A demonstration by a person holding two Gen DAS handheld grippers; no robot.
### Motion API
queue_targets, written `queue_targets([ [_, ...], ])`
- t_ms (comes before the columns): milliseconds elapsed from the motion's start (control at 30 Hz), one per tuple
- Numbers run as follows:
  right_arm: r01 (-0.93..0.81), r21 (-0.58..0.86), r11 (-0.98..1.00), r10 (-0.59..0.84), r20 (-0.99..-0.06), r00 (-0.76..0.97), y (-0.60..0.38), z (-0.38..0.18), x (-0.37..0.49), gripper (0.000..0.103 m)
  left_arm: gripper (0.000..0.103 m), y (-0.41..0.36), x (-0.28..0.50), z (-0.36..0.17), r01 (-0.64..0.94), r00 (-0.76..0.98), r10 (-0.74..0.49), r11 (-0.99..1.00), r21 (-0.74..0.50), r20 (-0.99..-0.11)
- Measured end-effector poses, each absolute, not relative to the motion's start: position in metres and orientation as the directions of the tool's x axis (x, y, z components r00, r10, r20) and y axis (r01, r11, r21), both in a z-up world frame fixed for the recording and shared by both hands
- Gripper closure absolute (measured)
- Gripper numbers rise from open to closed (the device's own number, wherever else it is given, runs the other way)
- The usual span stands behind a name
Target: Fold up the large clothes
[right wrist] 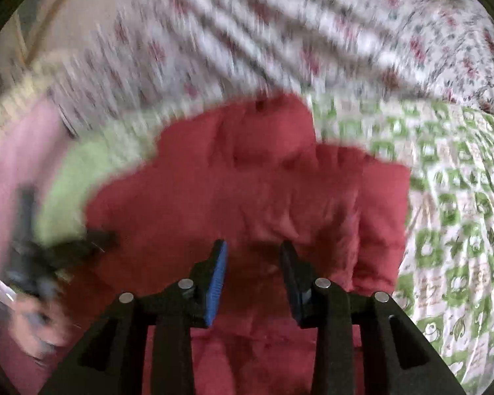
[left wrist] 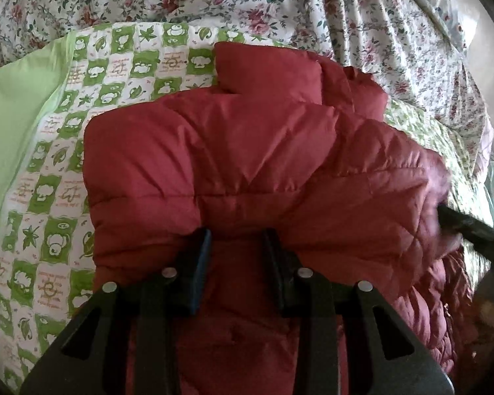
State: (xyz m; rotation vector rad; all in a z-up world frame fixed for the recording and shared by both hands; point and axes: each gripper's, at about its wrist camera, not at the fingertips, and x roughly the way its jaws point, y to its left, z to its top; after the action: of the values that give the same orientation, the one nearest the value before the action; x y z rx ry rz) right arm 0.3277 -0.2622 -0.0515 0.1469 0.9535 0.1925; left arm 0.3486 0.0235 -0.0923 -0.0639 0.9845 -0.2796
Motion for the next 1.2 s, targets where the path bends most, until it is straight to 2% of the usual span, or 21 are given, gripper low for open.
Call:
queue_targets([
  [100,-0.059,0.241,0.969,0.233,-0.803,0.549,-0.276,-0.078,0.33,0.069,0.073,0.031,0.337,-0.081,0.214,0.534,-0.283,0.957,-0.196,-0.797],
  [200,-0.033,0.315,0.949,0.28,-0.788,0.549,-0.29,-0.085,0.33,0.07,0.073,0.035,0.334,-0.084,0.196,0.527,-0.237,0.968,-0.154,-0.816],
  [467,-0.073,0.327,0.942,0.305,-0.746,0.592,-0.289,-0.092,0.326,0.07,0.073,0.038,0.345,-0.109,0.147,0.492,-0.233,0.972,-0.184,-0.839],
  [833,-0.078,0.353,0.932,0.326,-0.728,0.603,-0.294,-0.094,0.322,0.071,0.073,0.026,0.341,-0.11,0.049,0.532,-0.122,0.992,-0.114,-0.838],
  [1200,-0.067,0.366,0.928,0.33,-0.727,0.602,-0.295,-0.091,0.319,0.071,0.073,0.031,0.342,-0.107,0.077,0.538,-0.153,0.988,-0.133,-0.829],
])
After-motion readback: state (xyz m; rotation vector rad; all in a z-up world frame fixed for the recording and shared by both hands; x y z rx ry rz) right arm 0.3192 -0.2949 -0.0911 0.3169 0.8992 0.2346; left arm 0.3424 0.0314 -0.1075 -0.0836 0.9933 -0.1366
